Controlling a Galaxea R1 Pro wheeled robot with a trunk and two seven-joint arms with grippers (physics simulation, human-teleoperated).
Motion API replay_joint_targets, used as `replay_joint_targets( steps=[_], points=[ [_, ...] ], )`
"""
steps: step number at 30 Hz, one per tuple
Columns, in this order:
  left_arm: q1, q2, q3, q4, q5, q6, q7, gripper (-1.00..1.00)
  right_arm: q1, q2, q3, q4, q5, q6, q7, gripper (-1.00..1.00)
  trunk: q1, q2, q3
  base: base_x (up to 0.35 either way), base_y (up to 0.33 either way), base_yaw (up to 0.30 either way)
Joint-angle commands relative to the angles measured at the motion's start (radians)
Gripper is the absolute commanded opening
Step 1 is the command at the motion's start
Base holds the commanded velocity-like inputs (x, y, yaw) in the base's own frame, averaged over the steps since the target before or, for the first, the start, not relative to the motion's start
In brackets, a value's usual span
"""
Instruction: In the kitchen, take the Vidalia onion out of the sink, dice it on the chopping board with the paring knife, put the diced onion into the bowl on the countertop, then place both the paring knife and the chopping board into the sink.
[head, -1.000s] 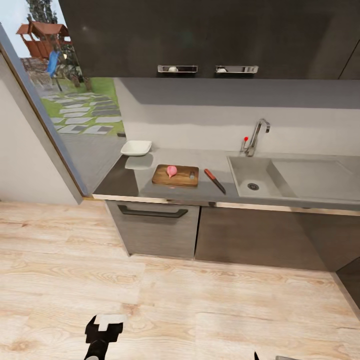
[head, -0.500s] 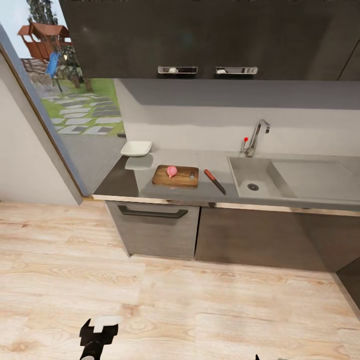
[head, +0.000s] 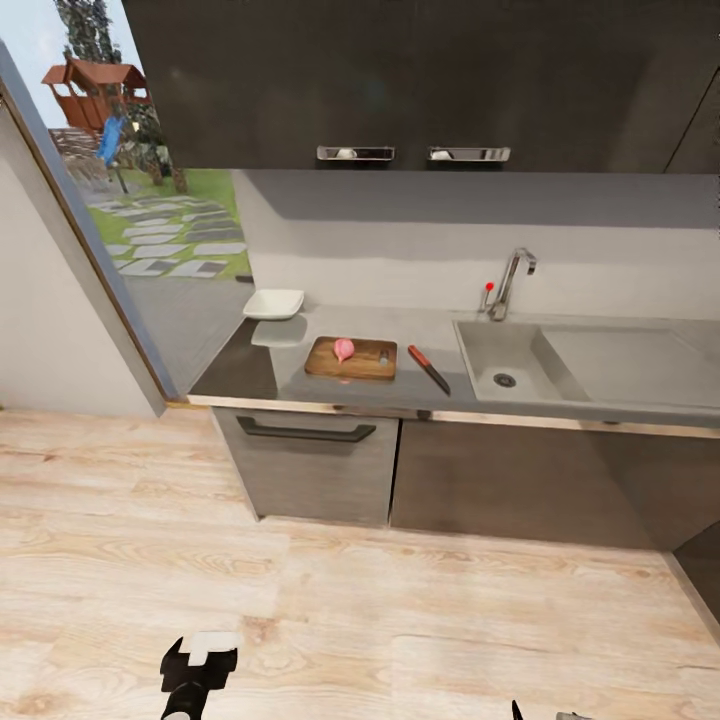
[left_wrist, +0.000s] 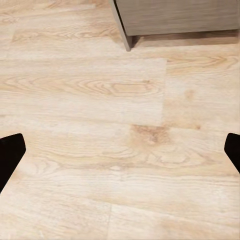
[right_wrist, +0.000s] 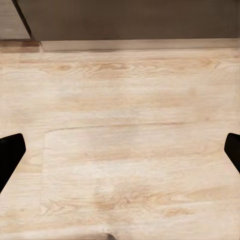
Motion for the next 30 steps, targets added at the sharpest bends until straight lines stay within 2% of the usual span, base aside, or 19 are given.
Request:
replay_joint_targets(
  steps=[1,30],
  points=[
    [-0.001,-0.001,-0.008,0.003,0.006,-0.005,0.002,1.0,-0.001,0.0,0.008,0.0,-0.007,-0.003,-0.003,1.0,0.001,-0.002,0.0,0.0,0.0,0.0],
    [-0.001,0.0,-0.007,0.003,0.006,0.015,-0.001,1.0,-0.001,0.001,0.01,0.002,-0.007,-0.006,-0.003,1.0,0.001,-0.002,0.045,0.0,0.0,0.0]
  ],
)
